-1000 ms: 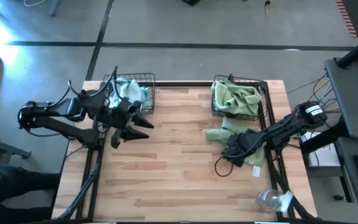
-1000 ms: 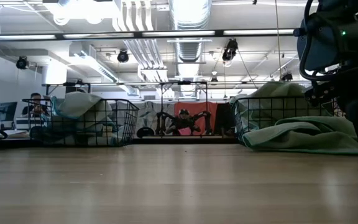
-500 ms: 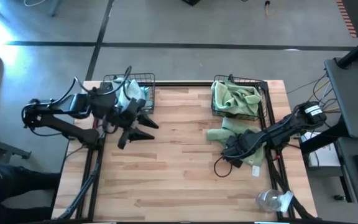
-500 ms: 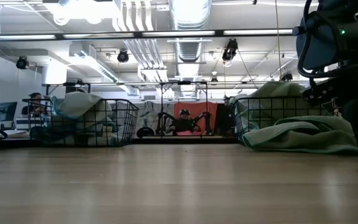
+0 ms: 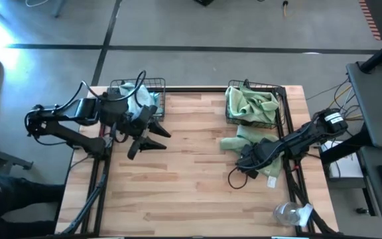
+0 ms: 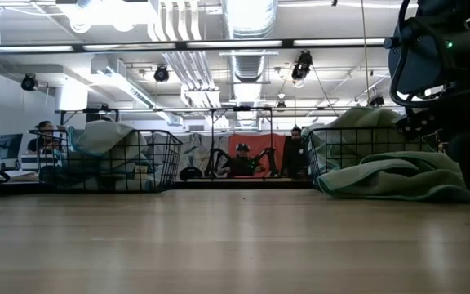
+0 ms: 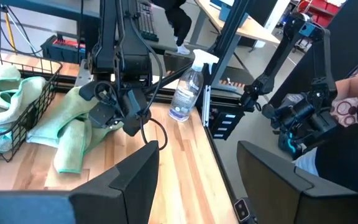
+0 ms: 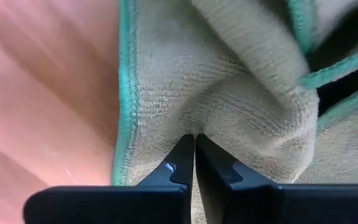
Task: Sort microfiber towel by color & place in baskets
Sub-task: Put the green microfiber towel into the right wire basket
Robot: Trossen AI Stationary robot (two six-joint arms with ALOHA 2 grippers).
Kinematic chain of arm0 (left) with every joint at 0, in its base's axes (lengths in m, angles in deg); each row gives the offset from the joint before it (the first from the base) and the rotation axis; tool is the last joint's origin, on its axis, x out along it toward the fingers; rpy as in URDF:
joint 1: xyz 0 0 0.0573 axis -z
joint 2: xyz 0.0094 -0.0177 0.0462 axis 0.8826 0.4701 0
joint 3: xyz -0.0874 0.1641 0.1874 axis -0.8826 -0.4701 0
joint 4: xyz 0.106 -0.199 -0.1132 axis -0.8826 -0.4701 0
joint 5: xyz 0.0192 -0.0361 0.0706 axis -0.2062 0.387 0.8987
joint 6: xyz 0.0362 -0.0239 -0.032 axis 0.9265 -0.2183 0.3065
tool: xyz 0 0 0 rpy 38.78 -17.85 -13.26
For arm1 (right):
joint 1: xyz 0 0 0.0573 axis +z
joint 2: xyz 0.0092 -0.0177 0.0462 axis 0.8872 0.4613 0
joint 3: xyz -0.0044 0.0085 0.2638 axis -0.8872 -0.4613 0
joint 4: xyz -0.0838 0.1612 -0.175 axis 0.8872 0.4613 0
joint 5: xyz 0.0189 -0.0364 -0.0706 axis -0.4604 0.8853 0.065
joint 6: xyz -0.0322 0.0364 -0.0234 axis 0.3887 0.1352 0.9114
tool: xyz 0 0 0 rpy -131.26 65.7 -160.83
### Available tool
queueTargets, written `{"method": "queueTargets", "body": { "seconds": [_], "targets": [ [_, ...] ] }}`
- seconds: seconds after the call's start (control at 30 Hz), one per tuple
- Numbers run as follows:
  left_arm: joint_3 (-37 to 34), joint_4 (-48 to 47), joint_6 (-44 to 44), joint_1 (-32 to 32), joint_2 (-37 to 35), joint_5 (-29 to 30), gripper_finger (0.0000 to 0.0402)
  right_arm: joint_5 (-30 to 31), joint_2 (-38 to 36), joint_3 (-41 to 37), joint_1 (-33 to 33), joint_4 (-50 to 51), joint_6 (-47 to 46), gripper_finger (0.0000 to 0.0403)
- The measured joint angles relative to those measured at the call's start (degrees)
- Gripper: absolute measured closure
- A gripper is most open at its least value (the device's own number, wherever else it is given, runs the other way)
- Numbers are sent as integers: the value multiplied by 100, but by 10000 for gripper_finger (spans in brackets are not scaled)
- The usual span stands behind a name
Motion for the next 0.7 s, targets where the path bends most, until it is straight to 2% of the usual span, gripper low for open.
{"method": "queueTargets", "body": {
  "seconds": [0.13, 0.27, 0.5, 0.7],
  "targets": [
    [0, -11, -6, 0, -26, -2, 201, 330, 11, -3, -7, 13, -205, 393],
    [0, -10, -17, 0, -31, -2, 201, 391, 11, -9, -7, 15, -172, 386],
    [0, -25, -20, 0, -31, -2, 201, 483, 11, 34, -7, 60, -112, 343],
    [0, -25, -20, 0, -31, -2, 201, 573, 13, 444, -28, 145, 131, 308]
  ]
}}
